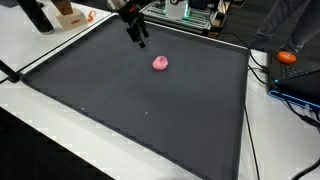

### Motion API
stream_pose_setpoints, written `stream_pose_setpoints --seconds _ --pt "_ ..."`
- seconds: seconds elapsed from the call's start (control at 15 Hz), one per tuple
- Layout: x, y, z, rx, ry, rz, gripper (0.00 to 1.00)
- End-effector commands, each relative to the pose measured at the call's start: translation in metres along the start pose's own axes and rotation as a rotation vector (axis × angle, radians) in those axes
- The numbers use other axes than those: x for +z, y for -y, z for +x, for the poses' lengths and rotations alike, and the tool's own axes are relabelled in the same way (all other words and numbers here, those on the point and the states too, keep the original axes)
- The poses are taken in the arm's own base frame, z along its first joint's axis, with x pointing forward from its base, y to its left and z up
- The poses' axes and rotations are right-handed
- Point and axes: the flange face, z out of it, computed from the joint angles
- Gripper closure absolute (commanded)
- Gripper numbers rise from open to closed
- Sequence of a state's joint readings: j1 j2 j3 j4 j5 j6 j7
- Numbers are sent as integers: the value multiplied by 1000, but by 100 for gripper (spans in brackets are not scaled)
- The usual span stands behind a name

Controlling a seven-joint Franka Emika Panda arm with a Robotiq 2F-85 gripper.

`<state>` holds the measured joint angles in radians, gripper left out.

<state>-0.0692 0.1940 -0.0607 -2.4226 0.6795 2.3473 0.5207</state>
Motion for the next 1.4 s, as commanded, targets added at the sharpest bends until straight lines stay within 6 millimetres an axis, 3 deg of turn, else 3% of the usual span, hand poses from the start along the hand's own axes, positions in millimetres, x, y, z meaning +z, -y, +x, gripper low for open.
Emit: stream_pose_setpoints --seconds 0.0,0.4,0.8,1.07,1.33 --pt "6 1 5 12 5 2 0" --pt "9 18 10 -1 5 -9 0" --pt "13 52 14 -56 -7 -24 0" --pt "18 84 8 -206 -67 -93 0" --pt "23 117 -10 -419 -143 -172 0"
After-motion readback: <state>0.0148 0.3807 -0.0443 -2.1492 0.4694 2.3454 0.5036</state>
